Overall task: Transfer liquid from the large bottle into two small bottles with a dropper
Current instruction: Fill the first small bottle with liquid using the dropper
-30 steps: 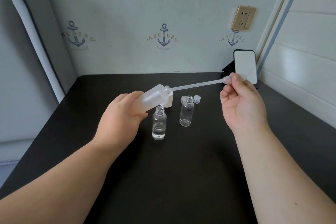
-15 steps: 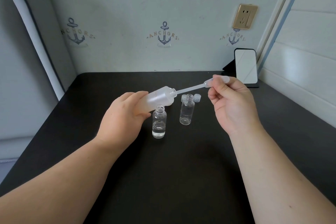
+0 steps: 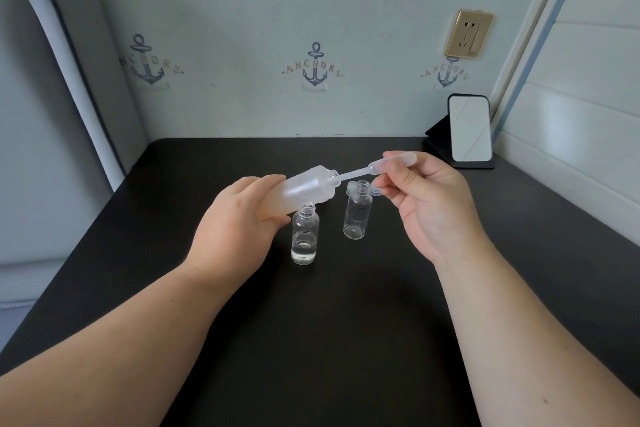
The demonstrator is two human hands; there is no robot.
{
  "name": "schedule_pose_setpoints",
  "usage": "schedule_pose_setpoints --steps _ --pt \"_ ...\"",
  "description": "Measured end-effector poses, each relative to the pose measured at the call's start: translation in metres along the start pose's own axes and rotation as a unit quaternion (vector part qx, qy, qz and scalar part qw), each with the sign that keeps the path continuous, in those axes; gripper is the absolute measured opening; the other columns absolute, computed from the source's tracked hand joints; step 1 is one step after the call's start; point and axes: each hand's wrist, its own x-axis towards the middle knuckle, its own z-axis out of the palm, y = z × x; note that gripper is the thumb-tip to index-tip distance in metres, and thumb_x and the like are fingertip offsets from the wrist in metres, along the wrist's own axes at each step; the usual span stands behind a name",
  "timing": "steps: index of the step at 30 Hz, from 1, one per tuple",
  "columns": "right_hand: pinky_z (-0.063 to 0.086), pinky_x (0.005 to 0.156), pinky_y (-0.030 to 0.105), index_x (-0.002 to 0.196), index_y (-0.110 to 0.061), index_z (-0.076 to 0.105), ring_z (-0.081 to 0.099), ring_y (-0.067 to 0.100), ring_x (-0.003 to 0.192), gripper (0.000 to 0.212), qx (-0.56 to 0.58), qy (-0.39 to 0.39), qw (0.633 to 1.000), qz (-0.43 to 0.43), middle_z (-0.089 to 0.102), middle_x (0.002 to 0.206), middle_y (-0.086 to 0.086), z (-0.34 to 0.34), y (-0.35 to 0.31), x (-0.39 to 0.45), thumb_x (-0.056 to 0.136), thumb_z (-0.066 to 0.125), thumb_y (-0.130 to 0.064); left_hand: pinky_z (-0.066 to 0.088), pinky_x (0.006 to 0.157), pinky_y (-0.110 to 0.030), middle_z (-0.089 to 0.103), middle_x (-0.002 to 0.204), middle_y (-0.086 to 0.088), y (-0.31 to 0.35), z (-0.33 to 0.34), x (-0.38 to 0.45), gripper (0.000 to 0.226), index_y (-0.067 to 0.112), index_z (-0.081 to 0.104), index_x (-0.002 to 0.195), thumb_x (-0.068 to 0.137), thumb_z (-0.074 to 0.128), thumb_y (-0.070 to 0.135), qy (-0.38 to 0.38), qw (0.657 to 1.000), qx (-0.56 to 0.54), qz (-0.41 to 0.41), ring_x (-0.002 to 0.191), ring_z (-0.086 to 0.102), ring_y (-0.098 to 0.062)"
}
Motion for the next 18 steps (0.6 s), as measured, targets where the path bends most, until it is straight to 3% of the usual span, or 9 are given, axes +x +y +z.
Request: schedule_pose_setpoints --steps 3,8,13,18 --pt "0.055 0.074 0.024 0.096 -0.004 0.073 0.069 0.015 0.073 0.037 0.01 0.009 1.0 0.005 0.076 0.092 0.007 0.0 -0.002 0.0 0.071 0.083 -0.03 0.039 0.088 -0.027 0.059 0.119 0.014 0.001 0.0 0.001 0.052 0.029 0.06 0.135 0.086 0.076 0.021 0.007 1.0 -0.002 -0.003 0.11 0.055 -0.013" --pt "0.055 0.07 0.023 0.089 -0.013 0.079 0.068 0.014 0.074 0.011 0.067 0.027 0.997 0.01 0.077 0.09 0.006 -0.004 -0.004 0.001 0.082 0.073 -0.019 0.038 0.087 -0.026 0.053 0.113 0.021 -0.001 0.0 0.0 0.052 0.029 0.061 0.134 0.085 0.077 0.021 0.018 1.0 0.001 -0.01 0.107 0.055 -0.012" --pt "0.055 0.071 0.024 0.089 -0.012 0.079 0.069 0.015 0.075 0.01 0.119 0.07 0.99 0.017 0.076 0.09 0.005 -0.01 -0.006 0.004 0.089 0.07 -0.017 0.039 0.087 -0.027 0.056 0.115 0.018 -0.002 0.0 0.001 0.052 0.029 0.06 0.134 0.085 0.078 0.022 0.019 1.0 -0.003 -0.022 0.107 0.055 -0.012" --pt "0.055 0.07 0.023 0.087 -0.011 0.077 0.069 0.013 0.073 0.011 0.174 0.103 0.979 0.019 0.075 0.089 0.003 -0.015 -0.008 0.005 0.082 0.072 -0.02 0.038 0.088 -0.027 0.058 0.117 0.015 0.0 -0.002 0.0 0.053 0.029 0.061 0.133 0.084 0.078 0.02 0.028 0.999 -0.01 -0.034 0.108 0.055 -0.014"
